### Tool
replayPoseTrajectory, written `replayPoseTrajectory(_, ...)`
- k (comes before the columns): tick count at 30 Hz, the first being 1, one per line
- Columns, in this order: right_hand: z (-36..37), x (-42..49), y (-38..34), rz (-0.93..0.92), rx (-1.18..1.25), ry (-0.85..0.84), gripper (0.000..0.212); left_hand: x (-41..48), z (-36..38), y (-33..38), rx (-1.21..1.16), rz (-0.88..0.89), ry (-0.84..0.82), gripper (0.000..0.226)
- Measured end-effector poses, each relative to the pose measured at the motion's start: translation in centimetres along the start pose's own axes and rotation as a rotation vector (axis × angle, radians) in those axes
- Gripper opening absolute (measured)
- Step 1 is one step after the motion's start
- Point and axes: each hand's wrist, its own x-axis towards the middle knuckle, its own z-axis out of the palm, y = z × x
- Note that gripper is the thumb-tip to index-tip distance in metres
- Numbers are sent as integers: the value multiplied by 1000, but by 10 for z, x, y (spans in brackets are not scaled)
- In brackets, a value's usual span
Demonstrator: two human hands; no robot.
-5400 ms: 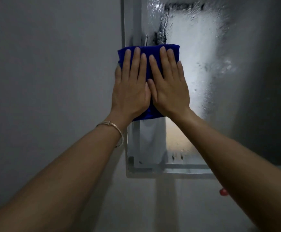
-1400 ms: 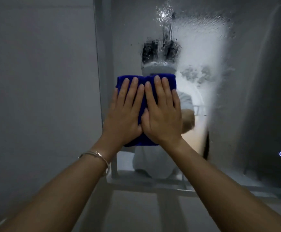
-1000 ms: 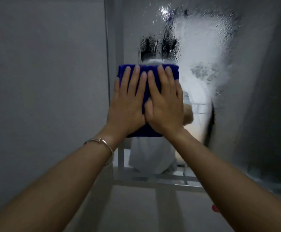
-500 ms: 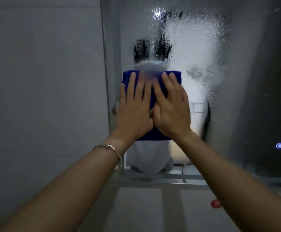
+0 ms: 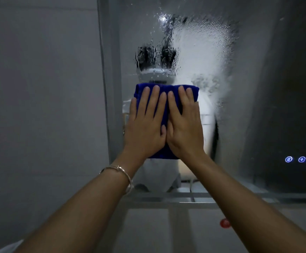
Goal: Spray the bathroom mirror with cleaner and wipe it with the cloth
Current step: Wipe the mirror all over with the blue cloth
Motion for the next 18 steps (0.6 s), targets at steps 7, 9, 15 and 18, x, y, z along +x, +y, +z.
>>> replayPoseTrajectory(7, 26, -69, 22, -117, -108, -53, 58, -63, 22, 5, 22, 54, 2, 76)
replayPoseTrajectory(9, 27, -75, 24, -138, -132, -48, 59, -71, 24, 8, 31, 52, -10, 76)
replayPoseTrajectory(15, 23, -78, 29, -155, -167, -83, 51, -73, 26, 12, 16, 26, -1, 72)
replayPoseTrajectory(18, 23, -83, 30, -187, -188, -95, 48, -78, 27, 18, 19, 3, -25, 71)
